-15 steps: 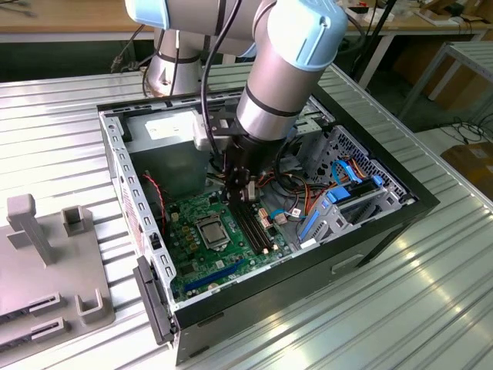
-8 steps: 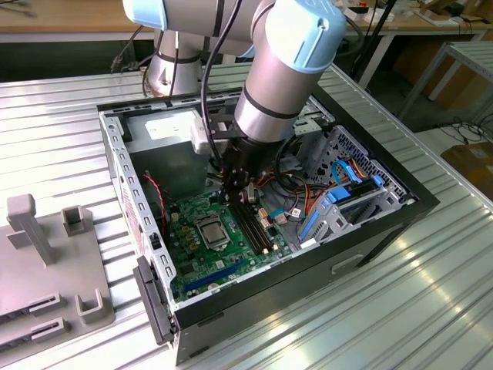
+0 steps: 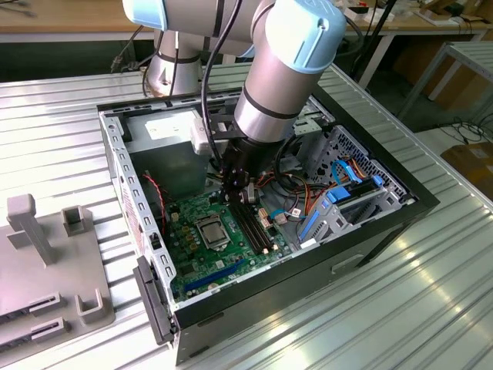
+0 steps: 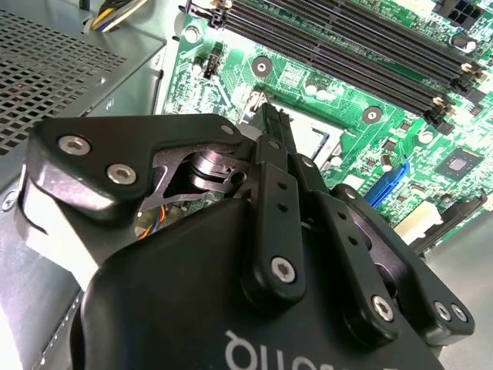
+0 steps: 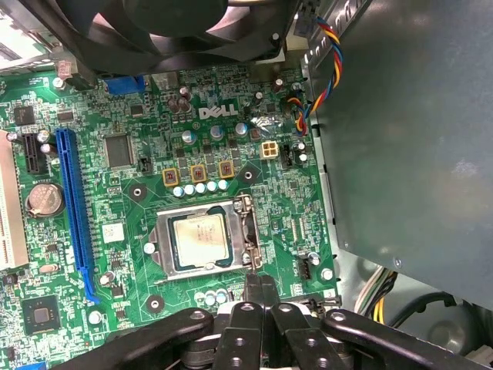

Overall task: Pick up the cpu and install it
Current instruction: 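Install the first cpu locking lever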

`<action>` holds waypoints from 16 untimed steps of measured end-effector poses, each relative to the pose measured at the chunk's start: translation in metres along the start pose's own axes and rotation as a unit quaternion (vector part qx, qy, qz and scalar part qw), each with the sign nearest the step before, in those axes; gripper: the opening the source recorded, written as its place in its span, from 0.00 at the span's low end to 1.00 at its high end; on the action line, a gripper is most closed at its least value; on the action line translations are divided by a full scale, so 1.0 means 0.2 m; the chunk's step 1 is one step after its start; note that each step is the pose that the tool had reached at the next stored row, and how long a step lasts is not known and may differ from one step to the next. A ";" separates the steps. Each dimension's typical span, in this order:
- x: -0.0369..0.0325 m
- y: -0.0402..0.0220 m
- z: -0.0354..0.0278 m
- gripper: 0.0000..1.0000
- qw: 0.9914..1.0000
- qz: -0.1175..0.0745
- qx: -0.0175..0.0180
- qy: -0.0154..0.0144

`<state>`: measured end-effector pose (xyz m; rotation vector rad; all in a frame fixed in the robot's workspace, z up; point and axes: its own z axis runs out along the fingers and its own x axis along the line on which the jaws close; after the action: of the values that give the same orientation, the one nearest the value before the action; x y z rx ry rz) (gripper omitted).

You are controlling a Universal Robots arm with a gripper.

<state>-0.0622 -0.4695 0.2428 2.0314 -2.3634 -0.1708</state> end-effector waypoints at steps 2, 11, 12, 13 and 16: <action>0.000 0.000 0.000 0.11 1.000 0.000 0.000 0.000; 0.000 0.000 0.002 0.11 0.999 -0.037 -0.002 0.004; 0.001 0.000 0.002 0.11 0.999 -0.041 -0.002 0.004; 0.000 0.000 0.003 0.11 0.999 -0.042 -0.002 0.004; 0.000 -0.001 0.008 0.11 0.999 -0.044 0.000 0.004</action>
<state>-0.0622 -0.4694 0.2412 2.1333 -2.2720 -0.1634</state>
